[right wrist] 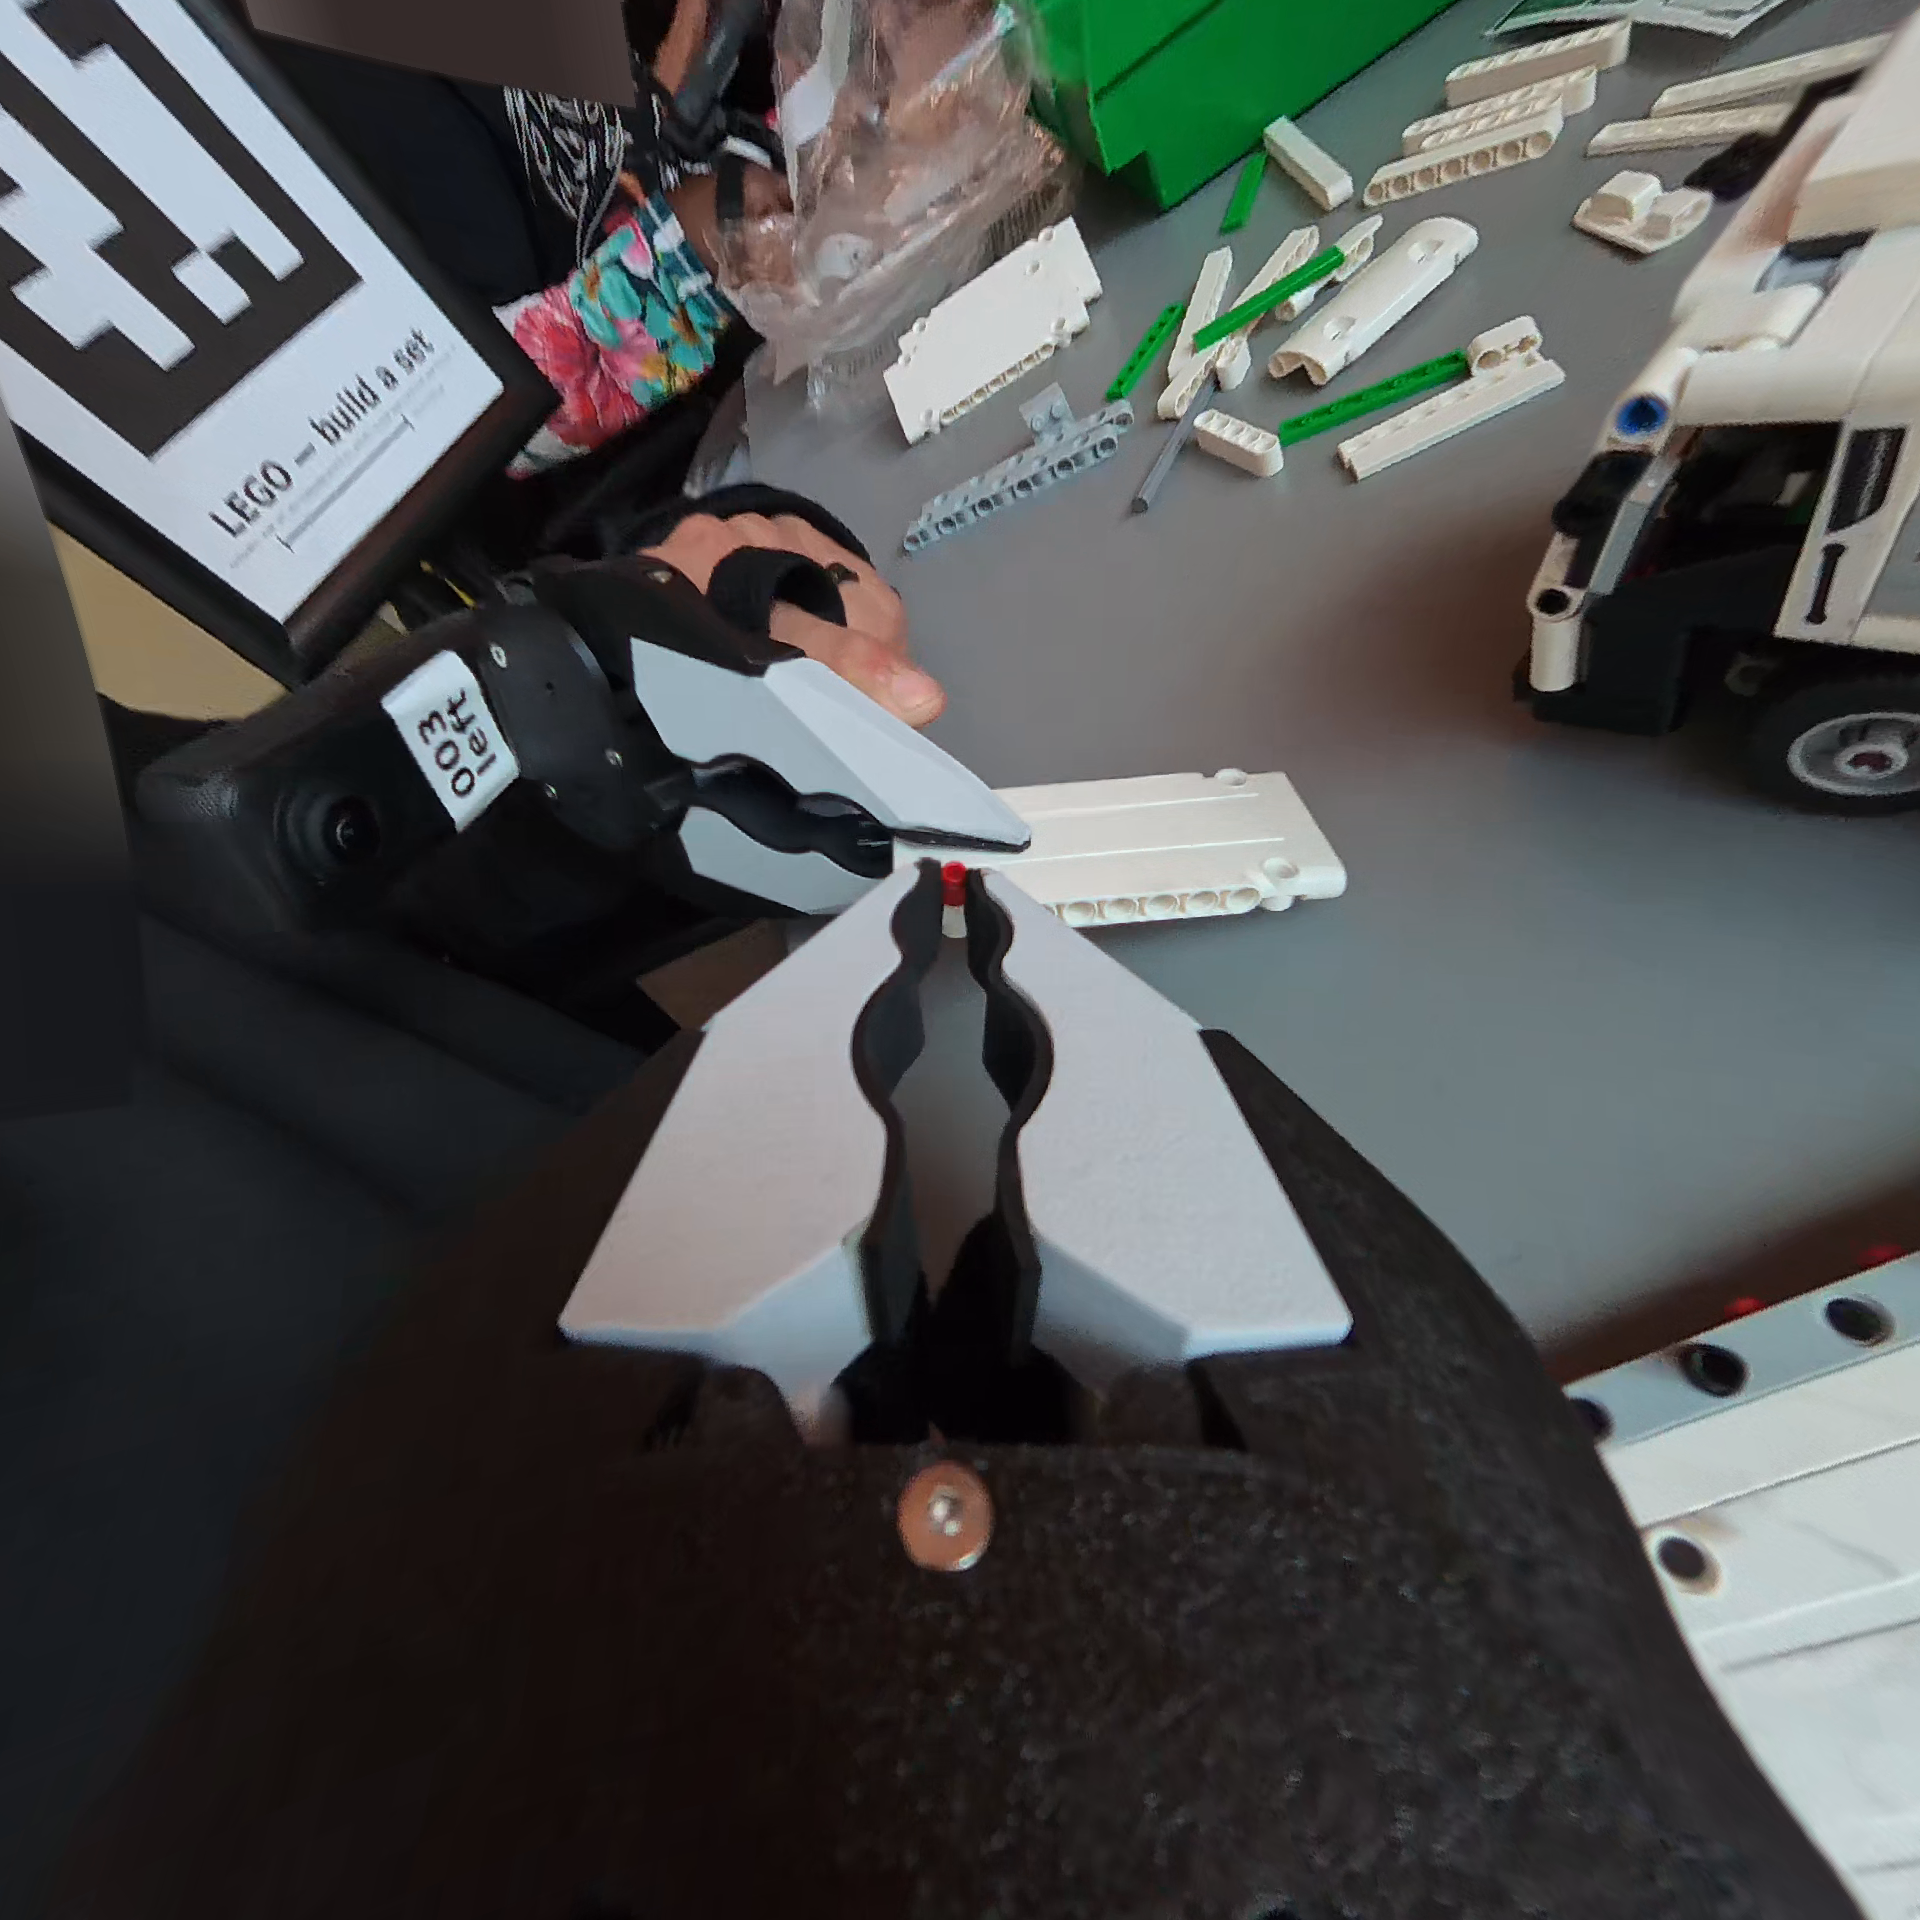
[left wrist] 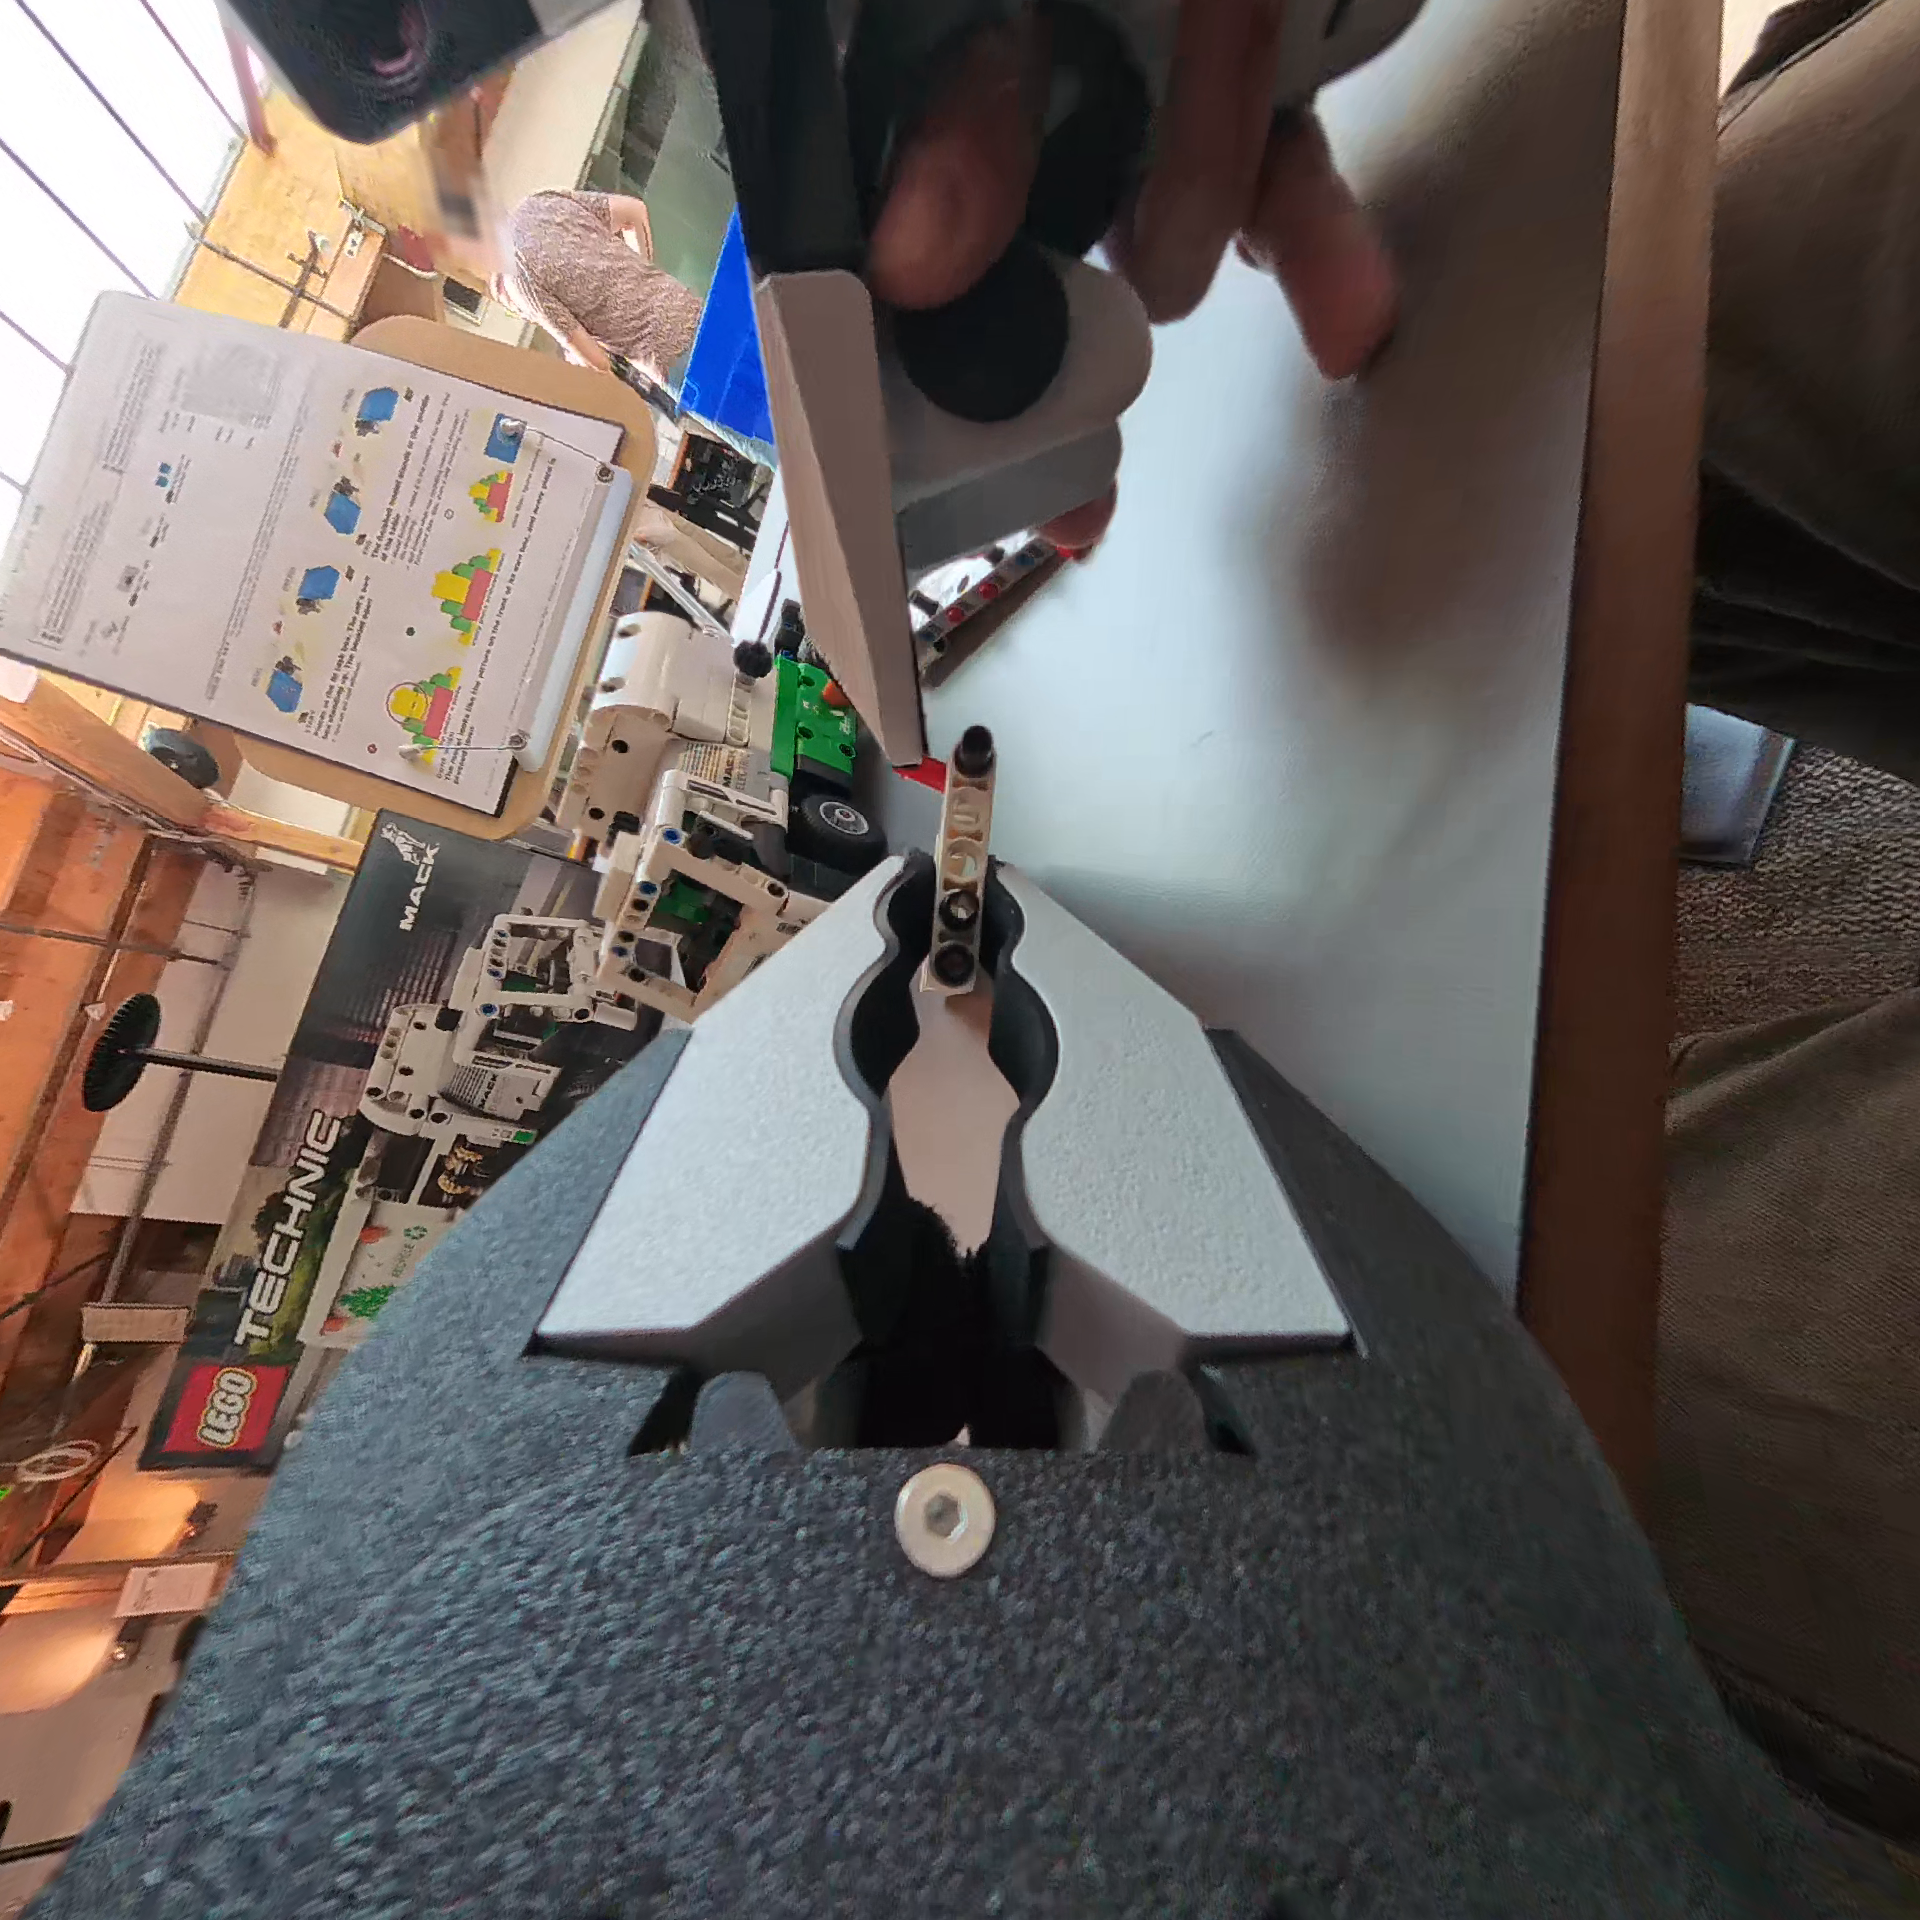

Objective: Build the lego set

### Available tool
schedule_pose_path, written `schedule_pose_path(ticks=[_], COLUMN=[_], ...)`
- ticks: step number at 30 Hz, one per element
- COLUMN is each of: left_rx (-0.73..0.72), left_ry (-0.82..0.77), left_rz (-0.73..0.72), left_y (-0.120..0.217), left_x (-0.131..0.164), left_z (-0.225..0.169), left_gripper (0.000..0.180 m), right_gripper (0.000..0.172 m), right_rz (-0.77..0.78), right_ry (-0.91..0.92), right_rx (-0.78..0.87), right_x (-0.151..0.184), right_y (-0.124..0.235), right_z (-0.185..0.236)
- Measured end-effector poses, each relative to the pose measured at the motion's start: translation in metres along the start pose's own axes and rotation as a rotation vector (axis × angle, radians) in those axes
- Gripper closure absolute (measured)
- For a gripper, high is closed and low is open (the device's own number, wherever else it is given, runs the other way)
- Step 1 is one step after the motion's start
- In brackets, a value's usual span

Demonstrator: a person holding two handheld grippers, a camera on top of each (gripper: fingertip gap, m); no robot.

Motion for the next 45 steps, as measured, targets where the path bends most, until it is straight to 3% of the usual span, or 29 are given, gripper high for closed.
schedule_pose_path(ticks=[1, 7, 12, 24, 30, 45], left_rx=[0.001, 0.000, 0.004, 0.017, 0.012, 0.030], left_ry=[-0.016, -0.118, -0.121, -0.113, -0.094, -0.078], left_rz=[0.002, 0.029, 0.030, 0.024, 0.024, 0.020], left_y=[0.000, -0.004, -0.004, -0.005, -0.005, -0.005], left_x=[0.000, 0.001, 0.001, 0.000, 0.000, -0.001], left_z=[-0.001, -0.010, -0.011, -0.012, -0.010, -0.011], left_gripper=[0.174, 0.172, 0.172, 0.172, 0.172, 0.172], right_gripper=[0.169, 0.169, 0.169, 0.169, 0.169, 0.169], right_rz=[0.034, 0.228, 0.248, 0.207, 0.112, 0.013], right_ry=[0.042, 0.274, 0.311, 0.240, 0.060, 0.053], right_rx=[0.009, 0.084, 0.124, 0.112, 0.054, 0.144], right_x=[0.001, 0.008, 0.009, 0.013, 0.011, 0.016], right_y=[0.000, -0.003, -0.002, -0.001, -0.002, 0.000], right_z=[0.000, 0.000, 0.000, 0.000, -0.003, 0.001])
Point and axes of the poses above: each gripper's, where its closed fingertips meet, y back along the fingers, x out of its underside, z = x × y across the jaws, the point moved 3 cm from there along y, back along the fingers
